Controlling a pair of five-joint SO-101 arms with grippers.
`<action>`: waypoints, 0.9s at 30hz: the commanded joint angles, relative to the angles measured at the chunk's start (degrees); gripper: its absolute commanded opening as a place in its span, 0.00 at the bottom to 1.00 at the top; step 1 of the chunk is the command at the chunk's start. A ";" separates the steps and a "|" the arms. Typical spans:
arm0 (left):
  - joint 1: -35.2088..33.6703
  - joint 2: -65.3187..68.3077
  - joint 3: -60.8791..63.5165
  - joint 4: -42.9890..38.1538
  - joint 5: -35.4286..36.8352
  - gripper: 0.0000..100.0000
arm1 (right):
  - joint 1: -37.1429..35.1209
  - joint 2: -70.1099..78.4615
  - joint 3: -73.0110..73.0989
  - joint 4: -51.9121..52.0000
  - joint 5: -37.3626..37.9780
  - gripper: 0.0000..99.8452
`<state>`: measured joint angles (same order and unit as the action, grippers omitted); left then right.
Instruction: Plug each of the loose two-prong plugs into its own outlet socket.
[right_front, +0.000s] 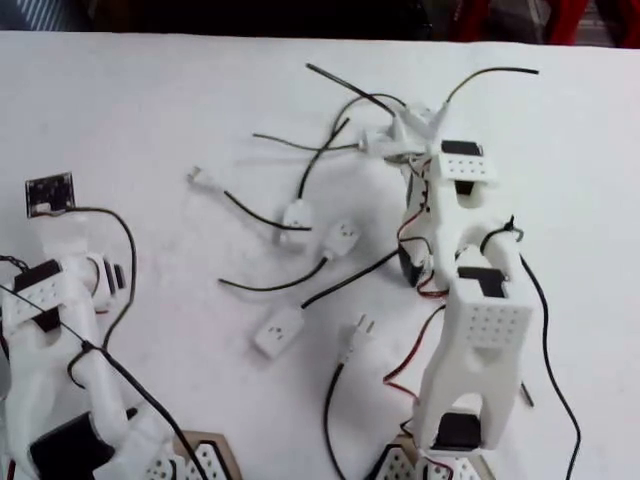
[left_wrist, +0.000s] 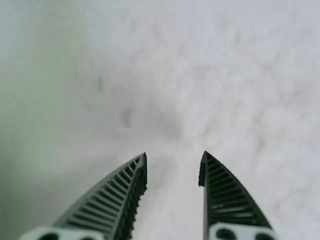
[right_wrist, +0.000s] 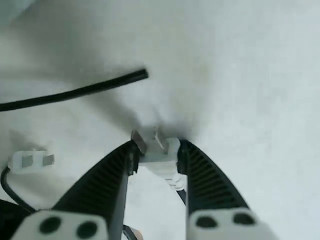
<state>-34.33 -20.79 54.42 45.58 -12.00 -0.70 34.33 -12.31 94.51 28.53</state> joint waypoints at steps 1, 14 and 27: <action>-0.31 -1.63 0.09 -0.97 0.53 0.18 | -1.54 -9.54 -0.53 3.21 -0.53 0.02; -0.31 -1.63 0.09 -0.97 0.53 0.18 | -8.84 -30.99 -0.53 -1.71 -40.62 0.02; -0.31 -1.63 0.09 -0.97 0.53 0.18 | -5.67 -32.22 -0.18 -19.30 -65.58 0.02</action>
<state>-34.33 -20.79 54.42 45.58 -12.00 -6.86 5.14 -12.22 79.03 -34.24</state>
